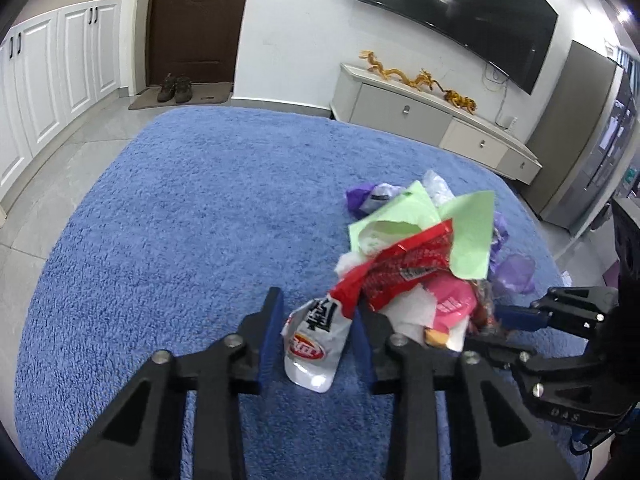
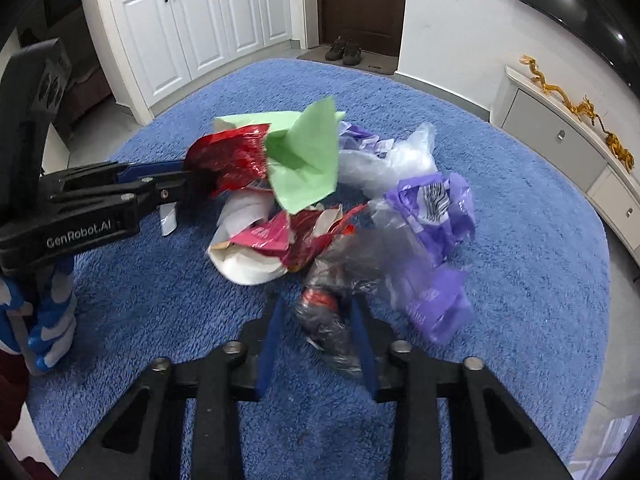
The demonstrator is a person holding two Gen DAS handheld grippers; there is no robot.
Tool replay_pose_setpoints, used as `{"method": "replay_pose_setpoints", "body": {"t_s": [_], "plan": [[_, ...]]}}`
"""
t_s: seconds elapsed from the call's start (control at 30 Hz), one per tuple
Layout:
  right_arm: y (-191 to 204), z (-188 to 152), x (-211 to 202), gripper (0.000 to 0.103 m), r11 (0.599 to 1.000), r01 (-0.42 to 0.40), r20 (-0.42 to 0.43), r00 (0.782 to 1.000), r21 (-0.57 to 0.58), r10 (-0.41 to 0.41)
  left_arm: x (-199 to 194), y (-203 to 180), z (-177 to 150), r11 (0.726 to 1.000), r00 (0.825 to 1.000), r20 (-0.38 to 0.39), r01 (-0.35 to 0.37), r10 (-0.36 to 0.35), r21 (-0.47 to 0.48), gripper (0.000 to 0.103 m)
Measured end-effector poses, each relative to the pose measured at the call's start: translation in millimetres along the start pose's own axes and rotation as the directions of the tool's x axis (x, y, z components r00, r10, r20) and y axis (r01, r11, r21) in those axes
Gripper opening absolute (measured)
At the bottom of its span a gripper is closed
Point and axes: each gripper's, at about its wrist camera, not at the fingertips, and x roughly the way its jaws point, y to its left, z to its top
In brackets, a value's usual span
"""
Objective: Collect trash
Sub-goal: 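Grasp a red wrapper with the left tool while the right tool grasps a clear plastic bag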
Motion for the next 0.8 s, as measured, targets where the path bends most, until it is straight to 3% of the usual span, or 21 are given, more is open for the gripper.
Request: {"method": "replay_pose_setpoints", "body": {"t_s": [0.23,0.27,0.47,0.67,0.8], "plan": [[1,-25,-34,0.020,0.995,-0.084,0.063,0.995,0.053,0.080,-24,-18,-20,0.999,1.000,0.001,0.019,-0.019,0.049,0.013],[1,-30,-41,0.020,0.993,-0.099,0.077,0.993,0.061,0.095,-28,-19,-23,0.999,1.000,0.001,0.023,-0.023,0.048,0.006],[-4,-59,-87,0.020,0.977,-0.179,0.166,0.973,0.112,0.159,-68,-28,-42,0.998,0.998,0.034,0.045,-0.047,0.037,0.006],[-21,-86,-131,0.020,0.966,-0.196,0.257,0.955,0.169,0.149,-105,-37,-50,0.995,0.993,0.074,0.096,-0.096,0.007,0.004],[-36,-110,-161,0.020,0.955,-0.193,0.320,0.940,0.226,0.115,-126,-63,-47,0.991,0.987,0.097,0.127,-0.131,0.044,0.004]]}}
